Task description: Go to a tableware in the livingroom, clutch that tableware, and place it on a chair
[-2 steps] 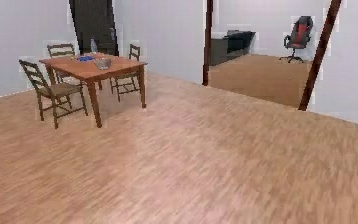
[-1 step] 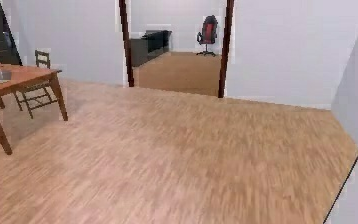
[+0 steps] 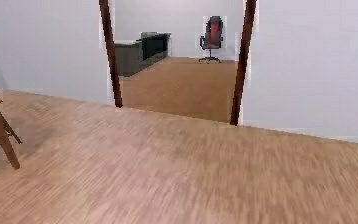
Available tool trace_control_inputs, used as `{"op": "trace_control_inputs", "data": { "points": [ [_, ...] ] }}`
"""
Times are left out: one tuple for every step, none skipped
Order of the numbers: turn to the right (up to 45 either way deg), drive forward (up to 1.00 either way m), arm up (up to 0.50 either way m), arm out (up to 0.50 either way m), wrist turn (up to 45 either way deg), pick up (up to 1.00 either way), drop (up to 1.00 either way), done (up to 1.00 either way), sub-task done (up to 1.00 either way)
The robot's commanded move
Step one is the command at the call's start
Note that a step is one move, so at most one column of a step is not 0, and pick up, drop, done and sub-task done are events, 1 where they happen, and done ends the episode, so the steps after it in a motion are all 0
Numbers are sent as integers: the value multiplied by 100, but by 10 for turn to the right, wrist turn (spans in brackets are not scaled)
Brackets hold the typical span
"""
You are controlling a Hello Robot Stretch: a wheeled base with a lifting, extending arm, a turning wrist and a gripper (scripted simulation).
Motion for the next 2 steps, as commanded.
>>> {"op": "trace_control_inputs", "data": {
  "points": [
    [0,100,0,0,0,0,0,0,0],
    [30,0,0,0,0,0,0,0,0]
  ]
}}
